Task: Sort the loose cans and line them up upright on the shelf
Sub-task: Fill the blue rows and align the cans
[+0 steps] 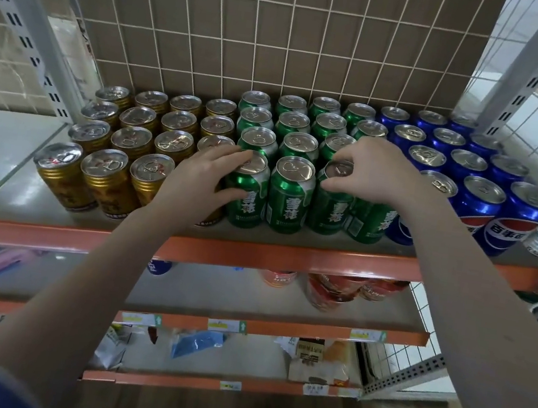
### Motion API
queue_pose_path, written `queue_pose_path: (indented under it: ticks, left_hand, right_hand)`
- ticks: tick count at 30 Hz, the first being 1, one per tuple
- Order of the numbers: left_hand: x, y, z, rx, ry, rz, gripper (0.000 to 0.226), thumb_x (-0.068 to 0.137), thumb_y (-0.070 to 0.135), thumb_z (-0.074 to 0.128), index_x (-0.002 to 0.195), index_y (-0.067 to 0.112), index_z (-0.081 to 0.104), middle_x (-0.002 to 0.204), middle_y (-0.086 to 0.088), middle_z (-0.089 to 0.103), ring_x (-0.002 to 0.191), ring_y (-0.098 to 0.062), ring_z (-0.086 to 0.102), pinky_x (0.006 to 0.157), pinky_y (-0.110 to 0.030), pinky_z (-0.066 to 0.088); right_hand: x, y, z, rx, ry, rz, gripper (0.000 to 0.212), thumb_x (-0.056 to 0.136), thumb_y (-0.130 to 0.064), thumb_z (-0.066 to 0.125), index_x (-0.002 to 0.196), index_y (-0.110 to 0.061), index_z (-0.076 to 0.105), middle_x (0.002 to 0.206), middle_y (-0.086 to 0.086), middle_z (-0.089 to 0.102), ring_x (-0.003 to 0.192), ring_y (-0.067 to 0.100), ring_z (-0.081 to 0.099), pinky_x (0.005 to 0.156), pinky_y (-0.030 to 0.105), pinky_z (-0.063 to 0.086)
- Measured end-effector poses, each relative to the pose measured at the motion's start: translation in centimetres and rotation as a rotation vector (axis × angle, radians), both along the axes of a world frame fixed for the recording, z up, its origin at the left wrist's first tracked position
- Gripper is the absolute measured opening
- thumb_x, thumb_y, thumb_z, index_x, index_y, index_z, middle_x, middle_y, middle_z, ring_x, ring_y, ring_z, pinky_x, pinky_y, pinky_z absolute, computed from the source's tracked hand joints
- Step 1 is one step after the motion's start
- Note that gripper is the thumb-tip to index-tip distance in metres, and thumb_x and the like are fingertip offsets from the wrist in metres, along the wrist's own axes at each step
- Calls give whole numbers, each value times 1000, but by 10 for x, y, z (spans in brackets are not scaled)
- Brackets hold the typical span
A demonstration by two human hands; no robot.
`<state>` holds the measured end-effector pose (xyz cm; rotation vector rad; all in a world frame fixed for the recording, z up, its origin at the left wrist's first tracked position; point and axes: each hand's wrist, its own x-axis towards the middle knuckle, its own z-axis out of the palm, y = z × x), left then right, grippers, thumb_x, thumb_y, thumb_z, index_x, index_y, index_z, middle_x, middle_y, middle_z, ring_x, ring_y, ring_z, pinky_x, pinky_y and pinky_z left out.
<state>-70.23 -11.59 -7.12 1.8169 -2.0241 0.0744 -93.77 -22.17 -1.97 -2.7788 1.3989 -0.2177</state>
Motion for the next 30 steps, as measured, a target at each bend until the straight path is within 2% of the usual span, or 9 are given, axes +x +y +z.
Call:
queue_pose_path:
  ticks: [7,11,14,18,20,23,26,28,30]
  left_hand:
    - [-1,-4,-5,-28,4,19,60,88,30,64,141,18,42,143,-5,45,130,-26,42,100,-41,40]
    - [0,-5,-5,-2,30,27,62,87,33,65,143,20,40,145,-4,42,132,-25,39,102,-42,39]
    - [-1,-7,-3,30,46,9,70,83,39,68,143,21,38,148,-5,36,134,-25,34,104,-43,36]
    - [-13,-15,3,20,33,-87,73,81,44,68,144,22,38,150,-4,35,138,-25,30,109,-40,29]
    - [-19,-22,7,20,6,-135,70,83,42,67,143,22,40,149,-5,38,138,-25,30,110,-39,26]
    - [-25,-31,8,29,-42,-184,60,86,41,64,141,25,43,146,-6,42,138,-26,32,109,-44,28]
    - [-27,-35,6,39,-59,-189,55,88,41,61,139,28,45,140,-4,50,135,-25,38,110,-45,29]
    - [-27,-35,5,26,-43,-186,55,88,41,62,139,28,46,137,-3,53,133,-25,41,110,-46,30]
    - [-27,-35,3,14,-38,-192,55,87,41,62,138,27,47,136,-3,54,133,-25,42,110,-47,31]
  right_hand:
    - [-1,-5,-1,-3,7,20,48,77,-51,63,93,-6,69,80,8,63,77,23,56,70,37,50]
    - [-1,-8,0,11,22,8,56,77,-57,61,102,-7,68,88,8,65,83,24,58,75,41,52]
    - [-3,-7,0,-8,38,12,62,77,-62,58,105,-7,67,85,6,63,81,22,58,73,39,52]
    - [-3,-7,0,-34,52,20,65,76,-64,57,103,-6,68,86,8,65,82,23,59,73,40,52]
    - [-2,-8,0,-47,63,25,65,75,-65,56,100,-6,68,78,6,63,76,21,58,69,38,52]
    - [-2,-9,-2,-66,73,19,61,75,-66,56,91,-8,68,71,4,58,70,20,56,62,35,50]
    - [-5,-12,-3,-22,69,13,62,75,-68,56,96,-10,67,76,3,59,72,18,56,61,33,48]
    - [-11,-12,-1,51,51,30,62,76,-67,55,104,-12,65,83,1,59,75,14,54,60,30,41]
    - [-20,-9,2,141,22,48,66,79,-61,59,126,-15,55,111,4,60,94,15,54,72,30,42]
